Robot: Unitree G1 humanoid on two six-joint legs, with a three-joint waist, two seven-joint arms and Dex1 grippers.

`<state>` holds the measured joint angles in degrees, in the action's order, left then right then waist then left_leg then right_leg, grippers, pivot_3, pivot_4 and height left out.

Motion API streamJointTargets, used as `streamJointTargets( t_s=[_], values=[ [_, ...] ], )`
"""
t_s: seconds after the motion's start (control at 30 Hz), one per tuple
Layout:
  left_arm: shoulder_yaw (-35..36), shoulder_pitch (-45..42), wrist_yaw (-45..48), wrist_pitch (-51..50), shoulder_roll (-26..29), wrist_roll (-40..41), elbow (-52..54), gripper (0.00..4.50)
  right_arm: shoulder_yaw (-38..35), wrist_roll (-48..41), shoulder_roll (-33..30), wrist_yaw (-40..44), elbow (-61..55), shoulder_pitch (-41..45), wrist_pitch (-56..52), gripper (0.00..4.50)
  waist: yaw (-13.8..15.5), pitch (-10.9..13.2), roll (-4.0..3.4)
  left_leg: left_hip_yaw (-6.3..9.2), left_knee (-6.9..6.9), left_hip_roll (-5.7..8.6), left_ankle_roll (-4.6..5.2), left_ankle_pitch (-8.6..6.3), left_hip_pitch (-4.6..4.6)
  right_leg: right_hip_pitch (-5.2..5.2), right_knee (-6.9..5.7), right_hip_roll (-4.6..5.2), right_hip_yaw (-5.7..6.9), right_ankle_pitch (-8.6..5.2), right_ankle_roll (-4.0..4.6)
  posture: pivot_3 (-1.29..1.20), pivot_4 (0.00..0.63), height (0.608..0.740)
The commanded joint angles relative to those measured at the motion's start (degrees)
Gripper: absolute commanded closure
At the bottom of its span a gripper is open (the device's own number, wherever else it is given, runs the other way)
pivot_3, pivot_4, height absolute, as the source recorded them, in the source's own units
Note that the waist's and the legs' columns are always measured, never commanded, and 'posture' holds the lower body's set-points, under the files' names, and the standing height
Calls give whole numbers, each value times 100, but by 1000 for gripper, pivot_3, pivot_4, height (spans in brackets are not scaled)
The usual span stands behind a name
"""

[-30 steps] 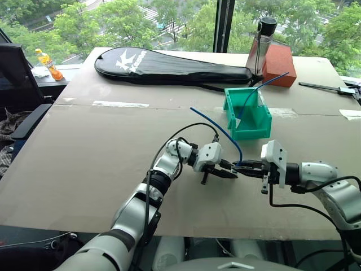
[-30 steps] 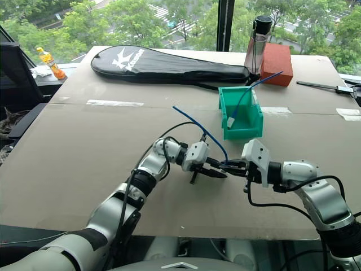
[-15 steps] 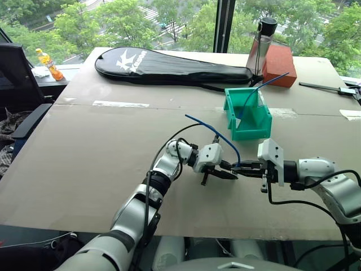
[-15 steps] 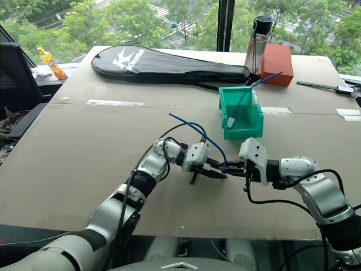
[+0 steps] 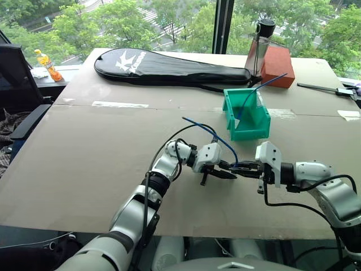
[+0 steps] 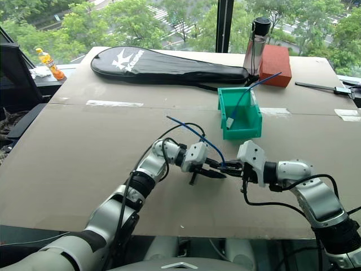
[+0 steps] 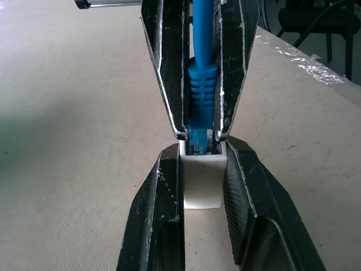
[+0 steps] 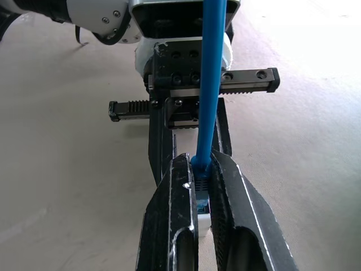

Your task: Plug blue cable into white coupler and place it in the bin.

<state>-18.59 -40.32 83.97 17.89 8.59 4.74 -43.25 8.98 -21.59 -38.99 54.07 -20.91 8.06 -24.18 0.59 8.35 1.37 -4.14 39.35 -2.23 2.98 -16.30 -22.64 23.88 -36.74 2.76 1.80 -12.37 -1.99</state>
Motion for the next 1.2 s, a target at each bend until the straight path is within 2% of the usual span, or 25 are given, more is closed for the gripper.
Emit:
streamJointTargets(
  t_s=[0.03,0.07,0.13,0.27,0.4,0.5,0.57,0.67,0.73,0.83,0.87,1.03,1.2],
  values=[
    [69,66,32,-207,-9,203,420,4151,-347,-277,157,-143,-200,-115,65,4500,5,1,0,0,0,0,0,0,0,0,0,0,0,0,0,0,150,740],
    [111,112,42,-363,11,292,591,4151,-573,-432,218,-245,-389,-186,59,3829,8,2,-1,1,0,0,0,0,-3,2,0,0,1,0,0,0,150,740],
    [168,188,39,-676,68,445,913,4151,-920,-675,347,-442,-706,-326,70,3138,16,5,-6,2,0,-1,0,0,-10,6,0,3,1,0,0,0,150,740],
    [329,263,-206,-1554,177,773,1642,4151,-1563,-1072,570,-901,-1396,-745,62,1356,22,6,-7,1,0,0,0,0,-19,10,4,6,0,0,-2,0,150,740],
    [635,73,-856,-3153,253,1182,2489,4151,-2364,-1659,758,-1493,-2261,-1526,-126,1356,46,13,-12,13,0,0,-1,0,-24,9,3,8,11,-1,-5,0,150,740],
    [848,-436,-1707,-4867,159,1421,2815,4151,-2732,-1480,753,-1830,-2619,-2181,-110,1356,34,13,-11,9,4,4,-1,0,-21,5,2,9,6,-1,-8,0,150,740],
    [1052,-1032,-2298,-5862,-17,1569,2707,4151,-2901,-1200,817,-1954,-2759,-2656,57,1356,70,17,-10,12,8,7,-1,0,-19,-1,2,9,6,-3,-10,0,150,740],
    [1468,-1950,-3031,-6454,-383,1709,1973,4151,-3138,-986,1076,-2184,-2820,-3235,312,1356,72,18,-8,20,14,13,0,1,-22,-2,1,3,-2,-15,-30,0,150,740],
    [1709,-2495,-3615,-6643,-601,1647,1333,4151,-3289,-892,1262,-2344,-2847,-3468,451,1356,37,17,-9,19,14,16,0,1,-22,-1,3,1,-6,-19,-37,0,150,740],
    [1876,-3193,-4201,-6525,-877,1461,294,4151,-3474,-944,1476,-2479,-2923,-3720,579,499,6,17,-9,9,4,18,1,0,-13,-1,3,-1,-20,-22,-42,0,150,740],
    [1917,-3408,-4328,-6373,-981,1412,-84,4151,-3515,-891,1528,-2510,-2941,-3776,665,57,3,18,-10,9,0,20,0,0,-11,0,4,-3,-19,-23,-42,0,150,740],
    [1883,-4035,-4661,-5607,-1323,1069,-1480,4151,-3599,-855,1593,-2574,-3103,-3926,835,57,18,27,-10,10,-10,24,0,0,-18,10,6,-9,-16,-24,-39,0,150,740],
    [2147,-4341,-5259,-5237,-1512,963,-2328,4151,-3613,-800,1571,-2654,-3194,-3969,870,57,21,29,-9,8,-10,29,0,-1,-24,11,14,-4,-19,-24,-37,0,150,740]
  ],
)
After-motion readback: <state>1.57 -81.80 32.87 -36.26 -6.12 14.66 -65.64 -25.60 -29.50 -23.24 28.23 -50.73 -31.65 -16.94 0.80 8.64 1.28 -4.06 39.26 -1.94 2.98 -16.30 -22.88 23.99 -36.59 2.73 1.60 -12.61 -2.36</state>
